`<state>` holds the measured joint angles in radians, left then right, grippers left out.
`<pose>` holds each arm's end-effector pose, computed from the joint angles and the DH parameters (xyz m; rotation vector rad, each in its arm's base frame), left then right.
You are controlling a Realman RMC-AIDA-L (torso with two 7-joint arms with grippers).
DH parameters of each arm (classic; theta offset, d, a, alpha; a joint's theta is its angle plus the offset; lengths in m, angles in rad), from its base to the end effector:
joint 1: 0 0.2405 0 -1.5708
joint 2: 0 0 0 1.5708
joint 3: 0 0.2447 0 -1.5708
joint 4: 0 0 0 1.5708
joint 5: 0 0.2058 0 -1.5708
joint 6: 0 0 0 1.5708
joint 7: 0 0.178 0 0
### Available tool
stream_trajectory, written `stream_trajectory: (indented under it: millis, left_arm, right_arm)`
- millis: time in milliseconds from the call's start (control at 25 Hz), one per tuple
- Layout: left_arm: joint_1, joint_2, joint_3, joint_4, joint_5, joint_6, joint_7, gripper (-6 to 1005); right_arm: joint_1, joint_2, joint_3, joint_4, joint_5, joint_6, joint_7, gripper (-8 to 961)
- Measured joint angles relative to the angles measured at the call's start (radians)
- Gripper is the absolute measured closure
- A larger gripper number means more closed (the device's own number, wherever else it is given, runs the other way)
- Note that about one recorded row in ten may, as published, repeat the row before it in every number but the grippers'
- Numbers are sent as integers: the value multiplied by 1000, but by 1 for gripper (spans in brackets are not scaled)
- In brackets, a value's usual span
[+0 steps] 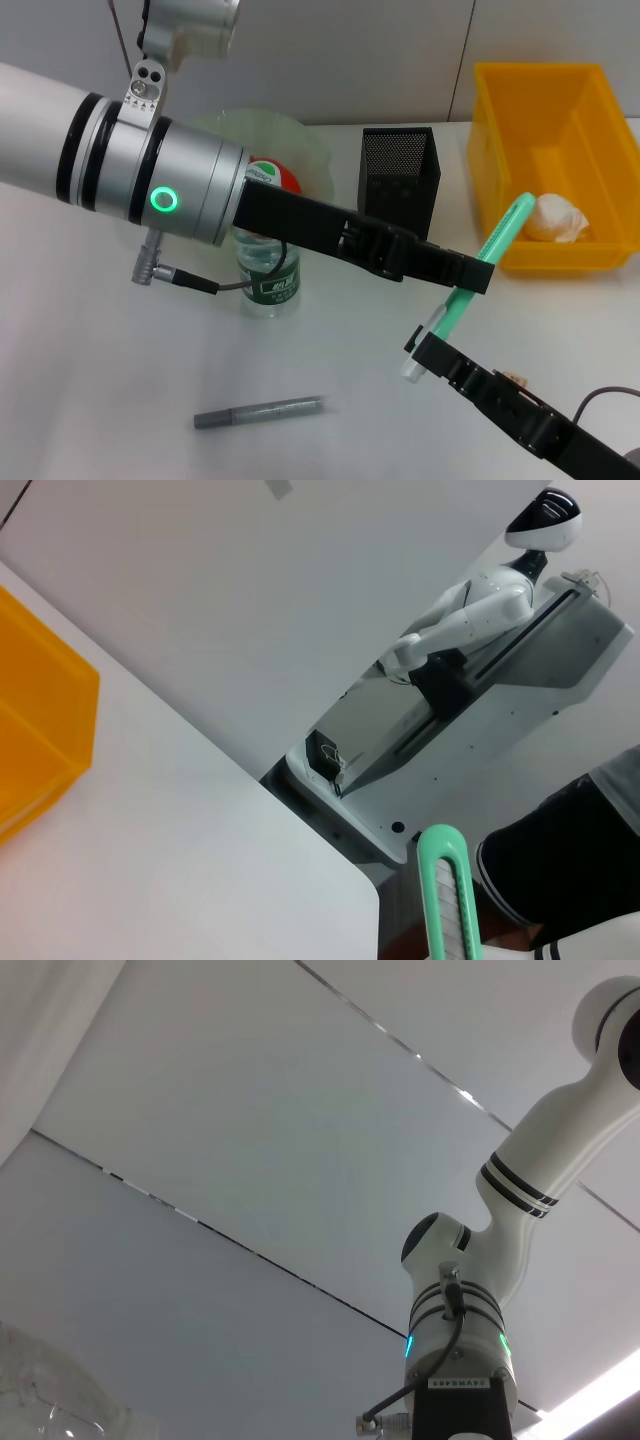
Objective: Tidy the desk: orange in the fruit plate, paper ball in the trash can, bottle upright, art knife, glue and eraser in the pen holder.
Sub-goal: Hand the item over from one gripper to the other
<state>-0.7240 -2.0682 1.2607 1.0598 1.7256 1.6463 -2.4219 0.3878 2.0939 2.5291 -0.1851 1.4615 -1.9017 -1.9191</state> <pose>-0.0631 0.3235 -0.0379 2.6631 0.9740 0.4881 0.2066 0.2042 -0.0681 -1.0178 -1.6116 0.0565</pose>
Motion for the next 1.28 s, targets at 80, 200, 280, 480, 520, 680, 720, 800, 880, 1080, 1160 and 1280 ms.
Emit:
stream_trajectory:
  millis: [80,200,280,480,520,680,720,800,880,1080,1160,1280]
  left_arm:
    - [-1,0,0,-3,0,2,3,802]
    - [-1,0,0,-4,0,3,5,798]
    - [-7,1,-12,-28,-5,5,11,795]
    - [-29,1,-47,-102,-10,12,23,789]
    - [-29,1,-47,-102,-10,12,23,788]
    - [-35,0,-51,-108,-9,16,32,782]
    - [-35,0,-52,-107,-9,16,32,781]
    - [-35,0,-52,-107,-9,16,32,779]
    - [-35,-1,-63,-109,-9,18,34,776]
    - [-37,-1,-64,-109,-10,24,49,595]
    - [-37,-2,-64,-109,-10,24,52,582]
    - [-37,-2,-67,-109,-16,21,66,518]
  right_arm:
    - [0,0,0,-5,0,1,-4,662]
    - [-1,0,1,-9,0,4,-17,687]
    - [-3,0,1,-20,0,6,-40,705]
    - [-5,0,1,-22,1,6,-43,735]
    - [-5,0,1,-22,1,6,-43,736]
    - [-6,0,0,-24,1,6,-44,741]
    - [-6,0,0,-24,1,6,-44,742]
    - [-6,0,0,-26,1,6,-44,745]
    - [-6,0,0,-27,2,6,-44,747]
    - [-6,0,0,-28,3,2,-44,757]
    - [-6,0,0,-29,3,2,-44,758]
    - [-8,0,0,-31,3,-1,-50,760]
